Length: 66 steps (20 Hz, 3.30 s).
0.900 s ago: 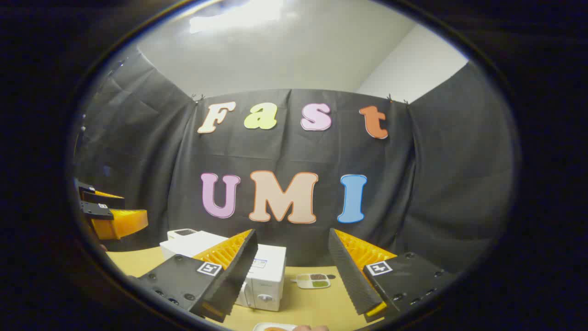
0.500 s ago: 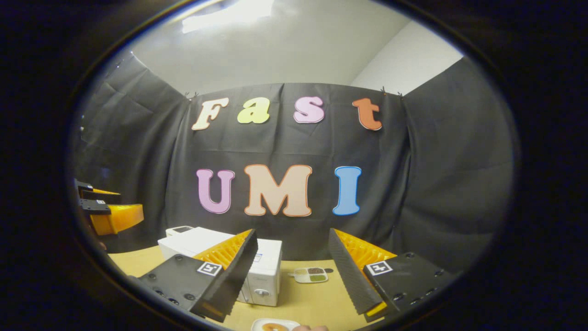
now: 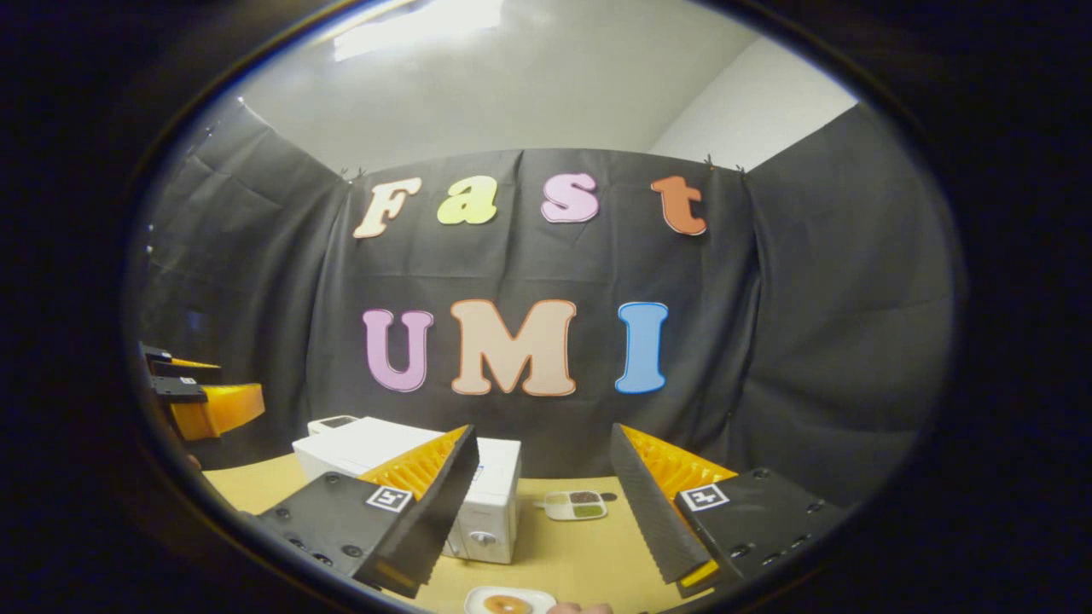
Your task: Open the microwave oven with the left hand, put the food in, and close the microwave oven.
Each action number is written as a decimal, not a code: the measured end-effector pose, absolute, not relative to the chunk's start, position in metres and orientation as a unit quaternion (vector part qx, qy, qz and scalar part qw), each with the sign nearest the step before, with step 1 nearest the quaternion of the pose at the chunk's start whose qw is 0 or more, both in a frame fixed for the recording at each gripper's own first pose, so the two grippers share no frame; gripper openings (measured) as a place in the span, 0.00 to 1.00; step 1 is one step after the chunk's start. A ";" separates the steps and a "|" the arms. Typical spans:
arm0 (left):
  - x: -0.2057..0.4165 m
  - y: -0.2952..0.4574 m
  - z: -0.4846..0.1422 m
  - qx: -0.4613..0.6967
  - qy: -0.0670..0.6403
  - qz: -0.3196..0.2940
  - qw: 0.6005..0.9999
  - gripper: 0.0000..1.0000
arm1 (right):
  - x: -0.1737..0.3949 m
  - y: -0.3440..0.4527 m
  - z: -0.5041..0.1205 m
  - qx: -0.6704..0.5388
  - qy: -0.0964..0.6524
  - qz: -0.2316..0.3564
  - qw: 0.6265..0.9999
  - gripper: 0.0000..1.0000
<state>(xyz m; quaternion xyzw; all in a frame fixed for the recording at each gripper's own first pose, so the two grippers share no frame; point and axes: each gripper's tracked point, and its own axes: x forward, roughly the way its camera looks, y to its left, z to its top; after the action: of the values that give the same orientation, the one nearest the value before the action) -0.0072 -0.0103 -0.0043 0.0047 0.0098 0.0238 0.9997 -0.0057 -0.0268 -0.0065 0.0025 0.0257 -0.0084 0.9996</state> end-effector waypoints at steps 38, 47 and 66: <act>0.125 -0.157 -0.255 0.070 0.155 -0.122 0.978 0.99 | -0.066 -0.091 0.016 -0.061 0.020 -0.079 0.995 0.97; 0.146 -0.158 -0.282 0.052 0.182 -0.096 0.977 0.96 | -0.070 -0.113 0.022 -0.059 0.013 -0.101 0.993 0.96; 0.148 -0.143 -0.313 0.008 0.260 -0.074 0.963 0.01 | -0.071 -0.102 0.022 -0.045 0.015 -0.081 0.996 0.96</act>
<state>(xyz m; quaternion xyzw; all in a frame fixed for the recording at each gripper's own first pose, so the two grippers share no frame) 0.1482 -0.1428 -0.3128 0.0084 0.2598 -0.0743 0.9628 -0.0708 -0.1021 0.0218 -0.0455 0.0154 -0.0807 0.9956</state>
